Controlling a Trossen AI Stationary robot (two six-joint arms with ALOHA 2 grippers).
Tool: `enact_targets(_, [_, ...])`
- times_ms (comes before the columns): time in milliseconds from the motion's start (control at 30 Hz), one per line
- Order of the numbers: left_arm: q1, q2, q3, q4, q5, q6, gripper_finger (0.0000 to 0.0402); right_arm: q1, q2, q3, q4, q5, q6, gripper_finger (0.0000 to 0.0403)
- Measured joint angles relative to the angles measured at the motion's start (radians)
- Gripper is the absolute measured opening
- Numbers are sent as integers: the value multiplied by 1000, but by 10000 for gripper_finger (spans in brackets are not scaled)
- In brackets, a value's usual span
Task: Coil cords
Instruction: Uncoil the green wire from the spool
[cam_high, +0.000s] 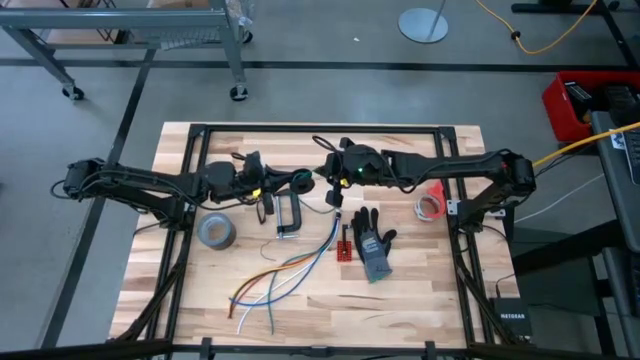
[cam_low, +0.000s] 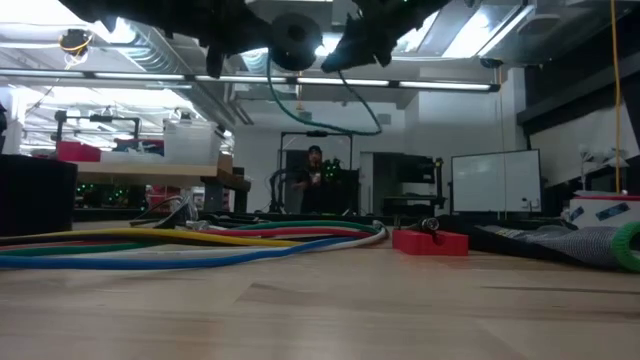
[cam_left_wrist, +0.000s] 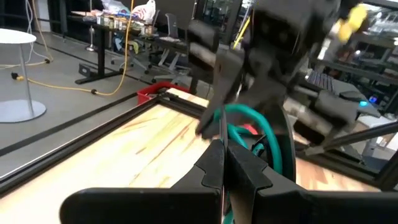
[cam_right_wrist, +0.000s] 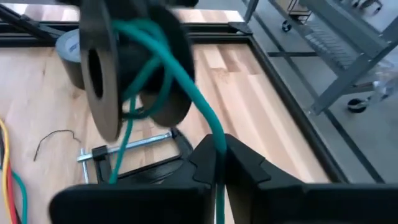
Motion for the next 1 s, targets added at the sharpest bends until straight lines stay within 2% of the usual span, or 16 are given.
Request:
enact_targets(100, [0,0,0,-25,0,-9,0,0,0,53,-22,0,-7,12])
enact_targets(200, [1,0,0,-31,0,-11,0,1,-1,102,-25,-18,-25,13])
enact_targets(300, [8,0,0,-29,-16,-10,0,1,-1,146,-24,-88,2,20])
enact_targets(433, [29,0,0,-28,-53,-7,0,11,1,173,-24,-162,29,8])
enact_targets(867, [79,1,0,117,-94,28,0,114,43,174,-42,-147,35,9])
enact_targets(1000, [81,-1,0,132,-98,46,0,132,53,174,-94,-111,54,13])
